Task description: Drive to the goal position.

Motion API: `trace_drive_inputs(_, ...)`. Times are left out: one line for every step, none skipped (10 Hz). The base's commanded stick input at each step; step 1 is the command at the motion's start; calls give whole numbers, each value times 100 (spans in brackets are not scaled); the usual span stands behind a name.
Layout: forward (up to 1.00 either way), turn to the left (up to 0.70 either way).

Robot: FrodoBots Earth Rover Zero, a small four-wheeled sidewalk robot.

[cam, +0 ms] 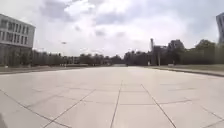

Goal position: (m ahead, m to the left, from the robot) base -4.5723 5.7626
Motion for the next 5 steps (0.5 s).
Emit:
trace_drive_inputs(100,-16)
trace_drive_inputs(100,-8)
trace_drive_inputs(100,0)
trace_drive_inputs(100,0)
trace_drive_inputs(100,0)
